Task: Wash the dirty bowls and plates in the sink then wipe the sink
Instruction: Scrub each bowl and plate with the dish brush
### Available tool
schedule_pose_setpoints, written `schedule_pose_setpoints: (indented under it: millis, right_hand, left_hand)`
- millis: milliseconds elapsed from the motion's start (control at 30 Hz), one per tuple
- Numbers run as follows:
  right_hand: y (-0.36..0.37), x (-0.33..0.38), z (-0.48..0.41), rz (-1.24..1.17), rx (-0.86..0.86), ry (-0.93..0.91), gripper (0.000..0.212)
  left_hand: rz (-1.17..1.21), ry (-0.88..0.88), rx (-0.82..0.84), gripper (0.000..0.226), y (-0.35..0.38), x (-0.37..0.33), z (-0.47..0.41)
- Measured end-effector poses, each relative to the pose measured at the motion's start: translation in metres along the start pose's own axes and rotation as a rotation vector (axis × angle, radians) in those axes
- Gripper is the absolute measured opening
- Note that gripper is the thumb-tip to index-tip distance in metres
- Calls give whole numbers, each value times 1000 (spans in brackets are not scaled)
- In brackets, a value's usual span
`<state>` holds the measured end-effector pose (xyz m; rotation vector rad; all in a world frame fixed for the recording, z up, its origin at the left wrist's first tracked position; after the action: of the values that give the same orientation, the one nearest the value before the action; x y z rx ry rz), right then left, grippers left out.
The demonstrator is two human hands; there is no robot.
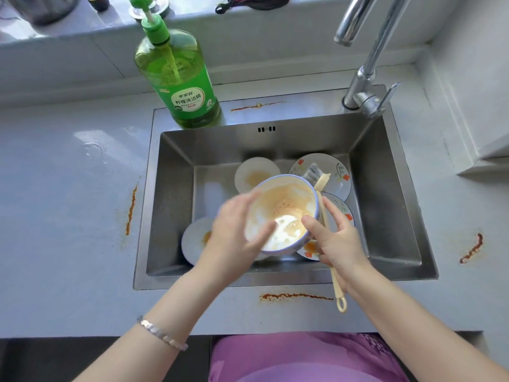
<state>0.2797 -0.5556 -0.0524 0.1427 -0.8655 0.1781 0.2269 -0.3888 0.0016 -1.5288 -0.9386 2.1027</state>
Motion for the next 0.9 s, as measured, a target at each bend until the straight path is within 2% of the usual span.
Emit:
schedule_pose_setpoints:
  millis: [67, 133, 200, 233, 267, 367, 433, 567, 767, 833, 900]
  right_hand:
    - [-1, 0, -1, 8, -17, -30, 65]
    - [2, 4, 1, 32, -14, -70, 67]
    - [4, 13, 5, 62, 1, -117, 68]
    - [4, 19, 6, 92, 23, -131, 67]
    - [4, 24, 6, 131, 50, -139, 64]
    - [-1, 33, 4, 216, 128, -127, 53]
    - [-6, 38, 3, 358, 166, -166, 44]
    - [-10, 53, 11, 806, 257, -332, 45]
    - [9, 66, 45, 1103, 346, -670, 52]
    - [7, 73, 39, 1109, 269, -662, 42]
    - [-7, 77, 16, 1086, 111, -525, 32]
  left_hand:
    - [2, 72, 214, 42, 26, -18, 9]
    - [-121, 92, 285, 6, 42, -28, 13]
    - [-180, 87, 212, 25, 45, -32, 8]
    - [-133, 40, 159, 25, 41, -30, 5]
    - [-52, -24, 106, 24, 35, -26, 3]
    - [267, -260, 85, 18, 24, -1, -5]
    - [380, -339, 100, 26, 18, 8, -6]
    - [416, -381, 101, 29, 7, 17, -4]
    - [422, -359, 82, 22, -1, 17, -3]
    - [415, -348, 81, 23, -4, 16, 0]
    - [427, -361, 82, 26, -7, 16, 2]
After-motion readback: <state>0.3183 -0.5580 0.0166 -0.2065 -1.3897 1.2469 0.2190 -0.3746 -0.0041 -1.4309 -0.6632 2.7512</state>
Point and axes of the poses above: each hand's wrist, its own z-axis away from the middle knuckle, its own y-axis out of the palm, x = y × z, the point moved 7 cm from there along -z, towards the middle knuckle, and after that the axes turned 3 degrees about -z, right-handed, at the moved point
